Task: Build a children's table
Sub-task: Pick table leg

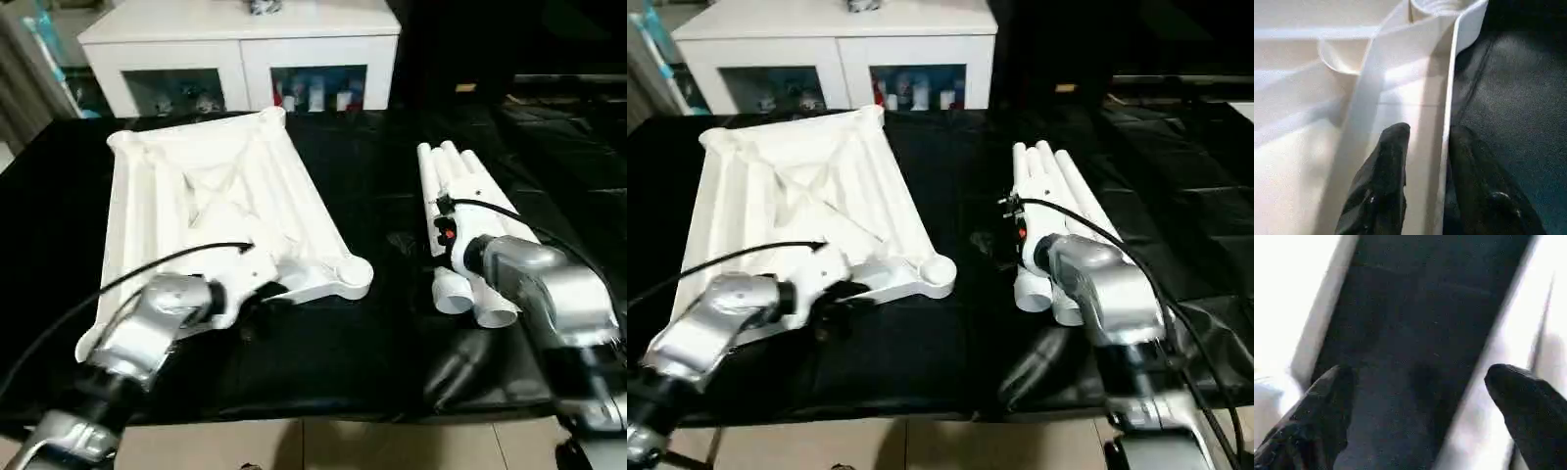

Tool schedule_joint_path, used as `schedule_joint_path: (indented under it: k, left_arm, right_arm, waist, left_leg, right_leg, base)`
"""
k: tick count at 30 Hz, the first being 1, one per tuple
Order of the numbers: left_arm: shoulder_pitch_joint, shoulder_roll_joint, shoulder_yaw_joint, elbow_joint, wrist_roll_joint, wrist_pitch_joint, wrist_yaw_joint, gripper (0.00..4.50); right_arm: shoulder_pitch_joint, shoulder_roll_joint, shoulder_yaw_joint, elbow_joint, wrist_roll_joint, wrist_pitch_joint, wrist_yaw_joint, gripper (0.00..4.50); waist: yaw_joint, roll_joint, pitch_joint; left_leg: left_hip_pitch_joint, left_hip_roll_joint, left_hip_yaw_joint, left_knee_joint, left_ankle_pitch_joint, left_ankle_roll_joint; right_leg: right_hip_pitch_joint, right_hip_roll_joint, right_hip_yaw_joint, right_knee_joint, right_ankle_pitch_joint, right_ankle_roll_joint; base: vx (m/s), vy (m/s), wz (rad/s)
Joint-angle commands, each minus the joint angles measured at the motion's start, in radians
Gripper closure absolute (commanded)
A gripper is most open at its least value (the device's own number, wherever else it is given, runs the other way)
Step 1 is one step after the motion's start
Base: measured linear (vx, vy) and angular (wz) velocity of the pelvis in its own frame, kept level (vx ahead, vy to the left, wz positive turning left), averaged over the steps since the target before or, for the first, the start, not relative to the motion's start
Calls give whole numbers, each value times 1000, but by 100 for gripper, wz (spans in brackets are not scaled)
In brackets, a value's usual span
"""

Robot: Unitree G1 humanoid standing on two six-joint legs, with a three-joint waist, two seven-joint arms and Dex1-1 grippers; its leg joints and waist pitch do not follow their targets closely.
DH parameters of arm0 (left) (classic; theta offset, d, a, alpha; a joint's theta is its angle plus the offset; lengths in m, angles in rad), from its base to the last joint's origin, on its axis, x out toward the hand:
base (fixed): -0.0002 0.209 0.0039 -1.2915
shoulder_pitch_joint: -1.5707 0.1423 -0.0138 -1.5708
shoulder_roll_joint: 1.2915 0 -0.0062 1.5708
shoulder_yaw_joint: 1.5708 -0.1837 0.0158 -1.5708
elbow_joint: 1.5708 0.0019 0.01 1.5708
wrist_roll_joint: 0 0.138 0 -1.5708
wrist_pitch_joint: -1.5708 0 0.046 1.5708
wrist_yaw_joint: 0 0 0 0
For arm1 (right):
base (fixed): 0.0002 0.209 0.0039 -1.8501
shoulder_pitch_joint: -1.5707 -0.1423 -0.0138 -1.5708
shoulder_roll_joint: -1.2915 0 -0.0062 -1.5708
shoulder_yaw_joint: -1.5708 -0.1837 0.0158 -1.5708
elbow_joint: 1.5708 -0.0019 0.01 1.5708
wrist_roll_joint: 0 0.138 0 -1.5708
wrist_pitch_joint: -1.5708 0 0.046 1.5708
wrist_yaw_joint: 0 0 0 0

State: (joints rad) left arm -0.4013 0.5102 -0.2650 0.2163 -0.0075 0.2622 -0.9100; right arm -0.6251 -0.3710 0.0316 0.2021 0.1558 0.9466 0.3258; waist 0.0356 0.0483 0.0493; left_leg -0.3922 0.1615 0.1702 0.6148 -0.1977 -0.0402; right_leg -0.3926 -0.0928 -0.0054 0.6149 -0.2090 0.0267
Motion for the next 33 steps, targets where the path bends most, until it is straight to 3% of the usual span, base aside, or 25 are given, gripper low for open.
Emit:
schedule_joint_path:
  k: [1,2,5,6,10,17,21,24,28,33]
  left_arm:
    - [2,18,52,-61,-25,-8,5,286]
    - [3,15,60,-79,-38,-3,2,286]
    - [7,10,72,-148,-81,27,-22,286]
    - [13,6,71,-206,-108,53,-39,286]
    - [24,5,56,-278,-133,86,-56,286]
    - [53,24,20,-402,-186,154,-111,286]
    - [54,36,13,-462,-210,200,-126,272]
    - [52,37,15,-475,-215,214,-126,272]
    - [52,41,15,-487,-217,221,-119,272]
    - [48,44,12,-494,-216,238,-108,272]
  right_arm:
    - [-40,-4,-11,60,-24,68,-35,0]
    - [-53,-3,-13,83,-25,90,-41,0]
    - [-76,-1,-16,138,-28,115,-55,0]
    - [-88,3,-19,178,-26,120,-58,0]
    - [-101,11,-23,239,-36,111,-66,0]
    - [-114,24,-46,331,-30,114,-84,0]
    - [-129,28,-68,386,-17,112,-79,37]
    - [-138,31,-83,407,-13,110,-80,78]
    - [-152,35,-100,446,-7,100,-77,105]
    - [-167,41,-129,495,3,95,-79,148]
  waist:
    - [2,-9,-69]
    - [2,-19,-69]
    - [9,-18,-68]
    - [9,-25,-68]
    - [13,-27,-69]
    - [18,-29,-67]
    - [18,-34,-62]
    - [18,-32,-60]
    - [15,-34,-62]
    - [15,-37,-67]
  left_leg:
    - [28,42,-6,-78,-61,19]
    - [27,42,-4,-77,-64,12]
    - [28,45,-1,-77,-62,3]
    - [26,44,1,-76,-52,2]
    - [22,43,2,-73,-18,9]
    - [22,44,6,-72,-51,-1]
    - [24,45,7,-77,-117,-28]
    - [25,44,6,-79,-141,-43]
    - [23,44,4,-79,-143,-55]
    - [22,42,6,-76,-102,-46]
  right_leg:
    - [37,-29,15,-48,35,-279]
    - [39,-29,14,-46,31,-283]
    - [38,-31,13,-46,36,-278]
    - [39,-29,13,-44,48,-276]
    - [41,-30,12,-39,72,-279]
    - [39,-29,13,-41,14,-266]
    - [33,-28,14,-48,-68,-255]
    - [31,-28,14,-50,-111,-241]
    - [31,-26,13,-49,-107,-230]
    - [33,-23,12,-42,-29,-240]
  base:
    - [0,0,0]
    - [0,0,0]
    - [0,0,0]
    - [0,0,0]
    - [0,0,0]
    - [0,0,0]
    - [0,0,0]
    - [0,0,0]
    - [0,0,0]
    - [0,0,0]
